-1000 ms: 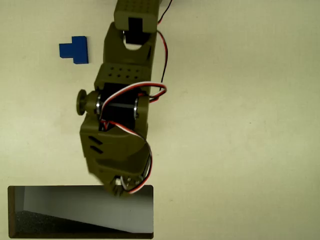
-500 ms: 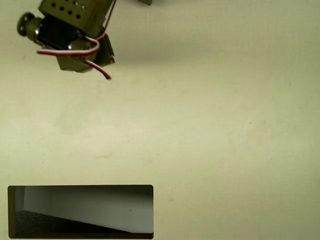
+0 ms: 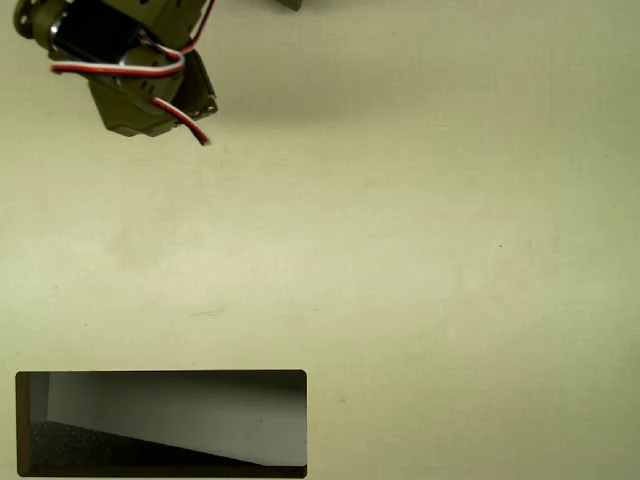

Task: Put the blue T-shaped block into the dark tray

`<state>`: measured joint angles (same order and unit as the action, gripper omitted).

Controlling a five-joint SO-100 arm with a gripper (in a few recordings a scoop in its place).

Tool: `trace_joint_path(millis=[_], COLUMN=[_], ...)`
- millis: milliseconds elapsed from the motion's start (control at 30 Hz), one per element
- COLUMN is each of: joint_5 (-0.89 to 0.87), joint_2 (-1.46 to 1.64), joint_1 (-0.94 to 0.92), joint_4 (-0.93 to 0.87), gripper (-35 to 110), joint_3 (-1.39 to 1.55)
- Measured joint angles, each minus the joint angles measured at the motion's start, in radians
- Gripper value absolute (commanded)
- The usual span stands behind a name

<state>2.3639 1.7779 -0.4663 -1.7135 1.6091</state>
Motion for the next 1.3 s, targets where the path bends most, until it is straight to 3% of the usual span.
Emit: trace_joint_path(millis=[300,600,833,967,1300], joint_5=[0.164,0.683,0.729,0.727,0.727], joint_2=[-0.018,-0.008,0.054,0.055,0.017], joint_1=[-0.107,-0.417,-0.563,-0.607,-0.486], joint_4=[0.127,0.483,0.577,0.723,1.161], gripper=[0,0,0,0,0], joint_3=[0.15,0.495,0.595,0.675,0.862])
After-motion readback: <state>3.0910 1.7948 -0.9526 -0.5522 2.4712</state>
